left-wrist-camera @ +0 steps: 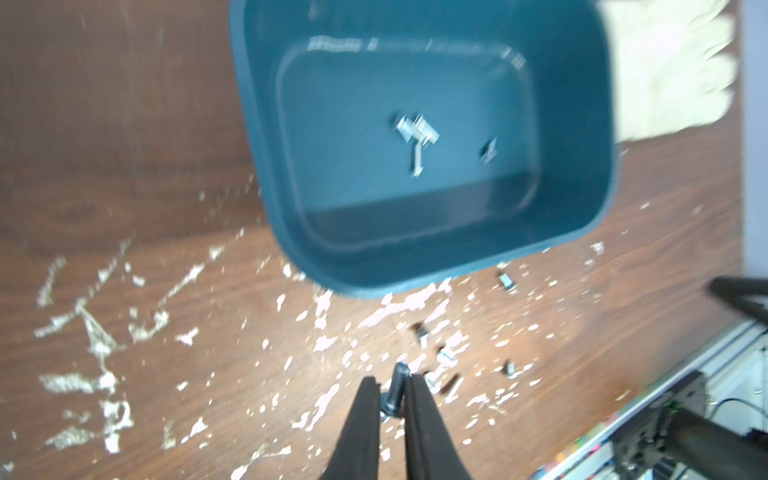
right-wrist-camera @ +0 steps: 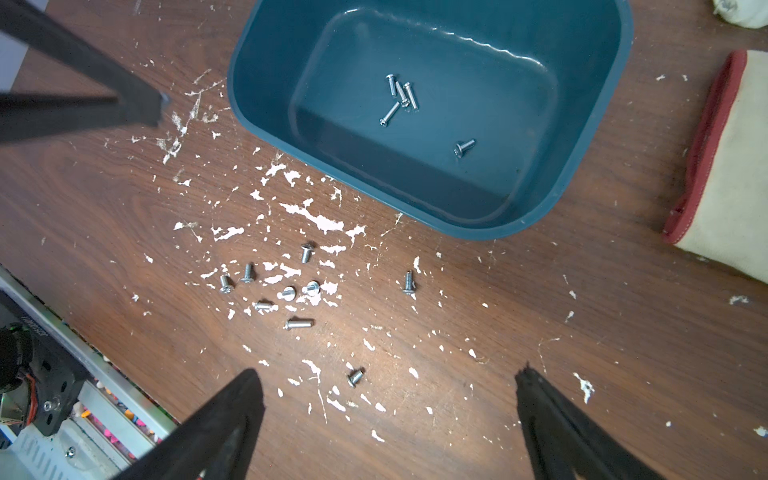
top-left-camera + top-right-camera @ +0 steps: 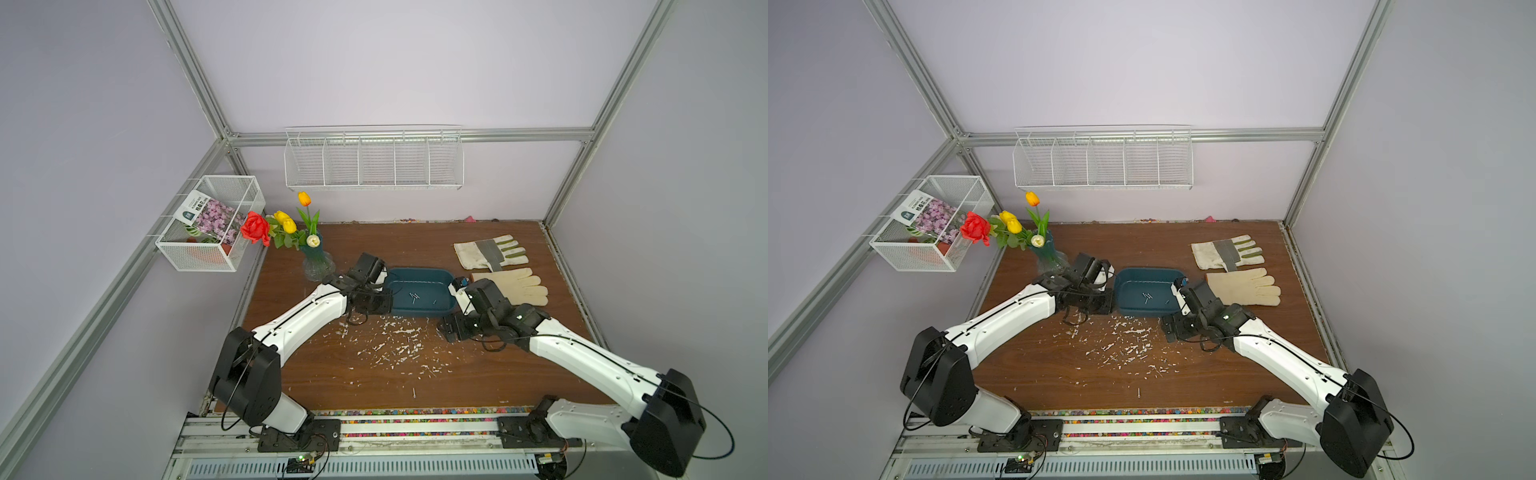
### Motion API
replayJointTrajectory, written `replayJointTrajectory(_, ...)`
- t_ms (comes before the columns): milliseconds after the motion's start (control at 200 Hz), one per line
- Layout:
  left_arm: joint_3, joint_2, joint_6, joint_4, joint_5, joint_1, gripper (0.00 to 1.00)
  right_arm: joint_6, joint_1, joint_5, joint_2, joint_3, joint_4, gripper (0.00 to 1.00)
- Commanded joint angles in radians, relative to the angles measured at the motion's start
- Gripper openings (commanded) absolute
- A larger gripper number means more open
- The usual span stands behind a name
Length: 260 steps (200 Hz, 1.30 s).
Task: Put the screws on the desktop into the storage box
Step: Place the screw in the storage box.
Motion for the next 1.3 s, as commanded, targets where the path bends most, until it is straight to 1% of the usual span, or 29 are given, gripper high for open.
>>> replayJointTrajectory(0,0.096,0.070,0.027,-0.013,-0.002,-0.006,0.15,0.003,0.003,-0.006,0.009,0.005,0.013,0.97)
replayJointTrajectory(140,0.208,0.194,0.066,-0.029,-0.050,-0.006,0.15,-0.004,0.002,-0.014,0.015,0.003,0.012,0.97)
replayJointTrajectory(225,0.255,0.251,0.084,-0.038,-0.054,-0.006,0.17,-0.002,0.002,-0.013,0.010,-0.002,0.012,0.97)
replayJointTrajectory(295,0.264,0.274,0.091,-0.029,-0.049,-0.004,0.21,-0.002,0.003,-0.009,0.003,-0.006,0.010,0.97)
replayJointTrajectory(330,0.266,0.282,0.094,-0.025,-0.045,-0.004,0.25,-0.002,0.002,-0.006,0.000,-0.007,0.010,0.97)
replayJointTrajectory(395,0.270,0.288,0.093,-0.019,-0.037,-0.003,0.32,-0.001,0.003,-0.002,-0.002,-0.011,0.011,0.97)
replayJointTrajectory(480,0.274,0.291,0.094,-0.019,-0.035,-0.003,0.35,0.000,0.003,-0.002,0.003,-0.012,0.012,0.97)
replayJointTrajectory(690,0.262,0.247,0.099,-0.030,-0.038,0.008,0.35,-0.003,0.003,-0.006,0.011,-0.012,0.014,0.97)
replayJointTrajectory(785,0.244,0.211,0.108,-0.040,-0.041,0.015,0.38,-0.002,0.002,-0.004,0.017,-0.011,0.010,0.95)
replayJointTrajectory(855,0.230,0.180,0.115,-0.057,-0.043,0.020,0.43,-0.002,0.002,0.001,0.026,-0.005,0.002,0.95)
replayJointTrajectory(910,0.217,0.154,0.120,-0.073,-0.043,0.023,0.49,-0.002,0.001,0.001,0.030,0.000,-0.004,0.95)
replayJointTrajectory(950,0.203,0.134,0.123,-0.082,-0.043,0.023,0.52,-0.002,0.001,0.001,0.030,0.002,-0.008,0.95)
replayJointTrajectory(1000,0.185,0.105,0.124,-0.095,-0.043,0.025,0.57,-0.003,0.003,0.001,0.032,0.005,-0.011,0.95)
replayJointTrajectory(1045,0.160,0.078,0.126,-0.104,-0.039,0.025,0.66,-0.002,0.002,0.003,0.034,0.009,-0.018,0.94)
replayJointTrajectory(1105,0.127,0.039,0.129,-0.112,-0.032,0.026,0.80,-0.002,0.002,0.007,0.038,0.015,-0.028,0.94)
replayJointTrajectory(1170,0.094,-0.001,0.124,-0.125,-0.022,0.028,0.92,-0.003,0.002,0.012,0.043,0.019,-0.035,0.93)
replayJointTrajectory(1205,0.076,-0.024,0.136,-0.130,-0.012,0.029,0.97,-0.002,0.003,0.012,0.047,0.019,-0.037,0.93)
replayJointTrajectory(1235,0.060,-0.042,0.148,-0.137,-0.007,0.030,1.00,-0.001,0.003,0.011,0.050,0.020,-0.037,0.93)
replayJointTrajectory(1295,0.027,-0.082,0.170,-0.142,0.017,0.032,1.00,-0.001,0.004,0.007,0.058,0.020,-0.037,0.92)
